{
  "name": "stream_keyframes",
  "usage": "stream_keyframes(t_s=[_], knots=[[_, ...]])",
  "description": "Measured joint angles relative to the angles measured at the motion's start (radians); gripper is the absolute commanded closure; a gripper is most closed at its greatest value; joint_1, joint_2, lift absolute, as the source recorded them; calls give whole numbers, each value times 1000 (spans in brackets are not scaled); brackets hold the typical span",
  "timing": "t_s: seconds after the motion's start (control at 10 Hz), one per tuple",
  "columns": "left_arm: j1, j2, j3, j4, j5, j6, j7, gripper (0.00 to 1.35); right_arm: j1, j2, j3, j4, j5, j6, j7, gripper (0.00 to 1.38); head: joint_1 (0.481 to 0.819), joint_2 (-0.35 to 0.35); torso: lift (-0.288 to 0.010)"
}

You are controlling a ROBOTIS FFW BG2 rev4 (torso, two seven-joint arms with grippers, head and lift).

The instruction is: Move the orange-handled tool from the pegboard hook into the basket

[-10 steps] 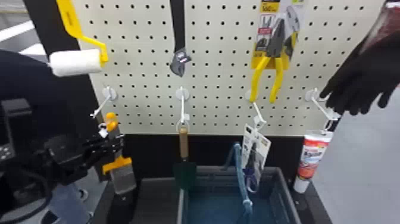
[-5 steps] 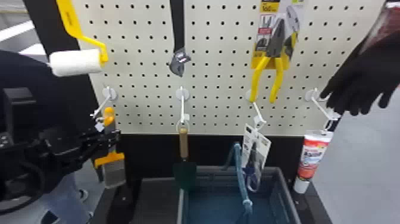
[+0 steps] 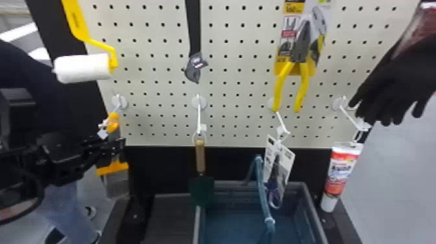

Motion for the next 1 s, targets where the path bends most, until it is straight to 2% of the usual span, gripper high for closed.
stream_keyframes(t_s=[0.4,0.7,1.0], knots=[[-1,2,7,-2,-29,39,-32,1211,2,-1,0,-1,-2,0,-1,395,549,0,-100],[-12,20,12,-37,-62,73,-53,1211,2,-3,0,-2,-3,0,-1,395,549,0,-100],[3,12,18,-72,-84,84,-53,1211,4,-3,0,-2,-5,0,-1,395,549,0,-100]])
